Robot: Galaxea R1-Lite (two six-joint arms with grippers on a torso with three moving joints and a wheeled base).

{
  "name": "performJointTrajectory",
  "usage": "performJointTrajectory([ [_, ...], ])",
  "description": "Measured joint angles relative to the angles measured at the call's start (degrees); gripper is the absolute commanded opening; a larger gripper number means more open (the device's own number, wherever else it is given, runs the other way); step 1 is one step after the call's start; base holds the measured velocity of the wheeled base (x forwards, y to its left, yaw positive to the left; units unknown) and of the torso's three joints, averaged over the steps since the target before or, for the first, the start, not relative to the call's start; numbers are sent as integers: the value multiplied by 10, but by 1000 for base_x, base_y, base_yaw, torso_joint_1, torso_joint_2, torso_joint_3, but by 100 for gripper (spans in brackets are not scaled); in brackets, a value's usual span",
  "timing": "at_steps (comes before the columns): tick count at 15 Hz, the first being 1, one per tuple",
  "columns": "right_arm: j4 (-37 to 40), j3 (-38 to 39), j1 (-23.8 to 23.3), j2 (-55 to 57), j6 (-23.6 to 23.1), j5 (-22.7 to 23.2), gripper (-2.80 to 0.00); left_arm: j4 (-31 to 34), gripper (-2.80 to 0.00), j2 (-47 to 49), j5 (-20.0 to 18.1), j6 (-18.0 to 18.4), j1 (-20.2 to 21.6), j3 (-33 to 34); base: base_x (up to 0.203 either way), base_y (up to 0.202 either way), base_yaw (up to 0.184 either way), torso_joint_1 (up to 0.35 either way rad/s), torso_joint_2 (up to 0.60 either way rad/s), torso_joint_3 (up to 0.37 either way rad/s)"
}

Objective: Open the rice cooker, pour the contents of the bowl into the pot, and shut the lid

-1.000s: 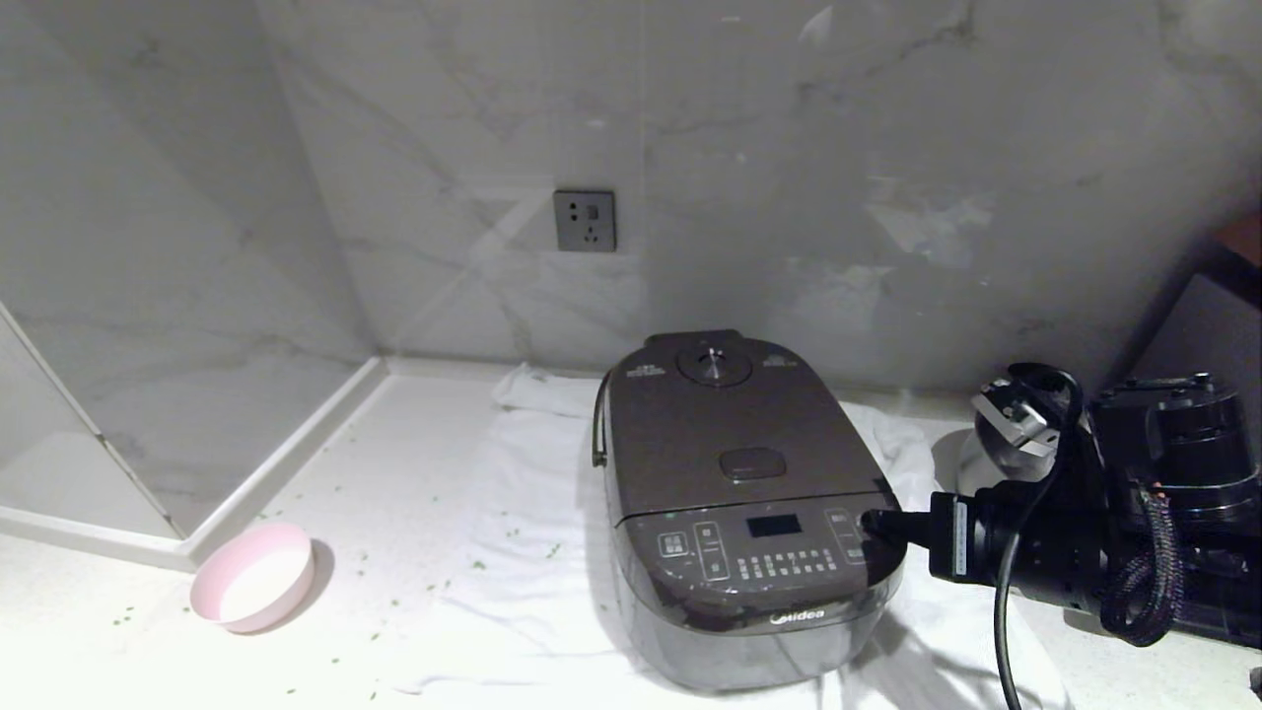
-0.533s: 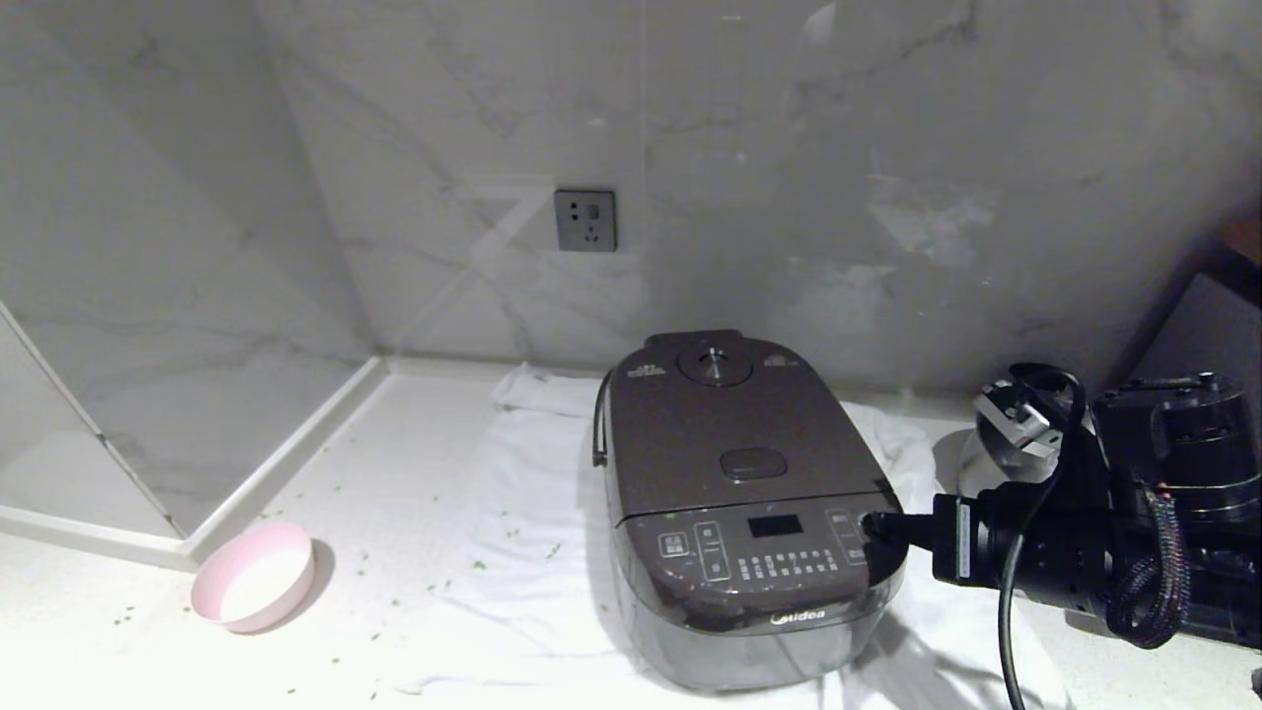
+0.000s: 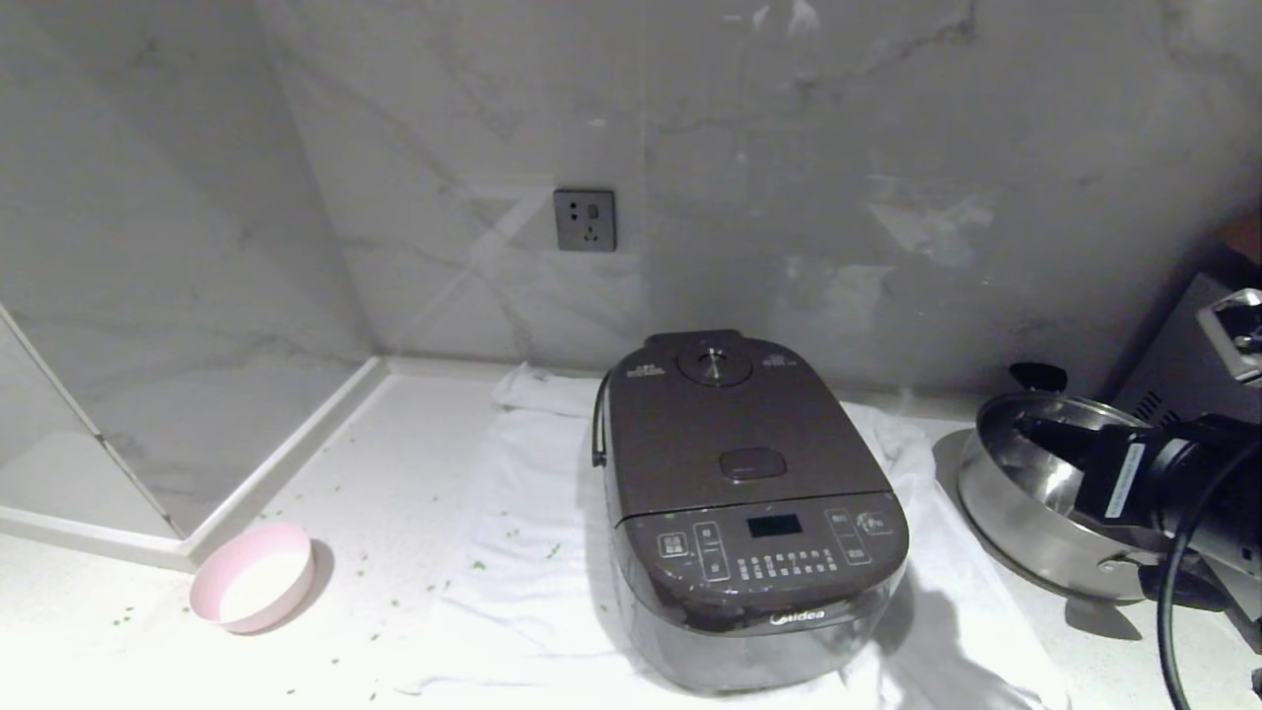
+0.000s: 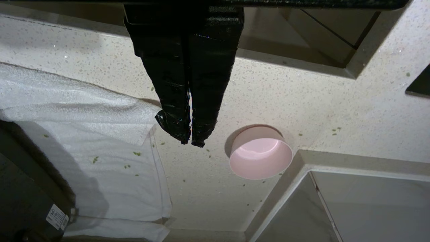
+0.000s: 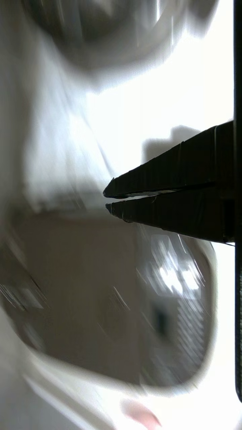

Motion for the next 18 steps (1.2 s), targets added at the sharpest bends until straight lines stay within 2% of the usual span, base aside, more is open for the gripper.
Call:
performJointTrajectory([
  [2,0,4,-46,-40,-7,-27,-280,0,-280,0,0,1,0,0,0,0,0,0,0,0],
  [5,2,20,-115,-121,-34,-35,-280,1,-280,0,0,3,0,0,0,0,0,0,0,0],
  [7,5,38,-162,-185,-71,-40,-280,0,-280,0,2,-3,0,1,0,0,0,0,0,0],
  [10,38,59,-210,-293,-144,-53,-280,0,-280,0,3,-4,0,1,0,0,0,0,0,0],
  [13,94,65,-229,-401,-181,-49,-280,-1,-280,0,4,-8,-1,1,0,0,0,0,0,0],
  [18,161,101,-188,-551,-192,-17,-280,-1,-280,0,6,-22,-1,1,0,0,0,0,0,0],
])
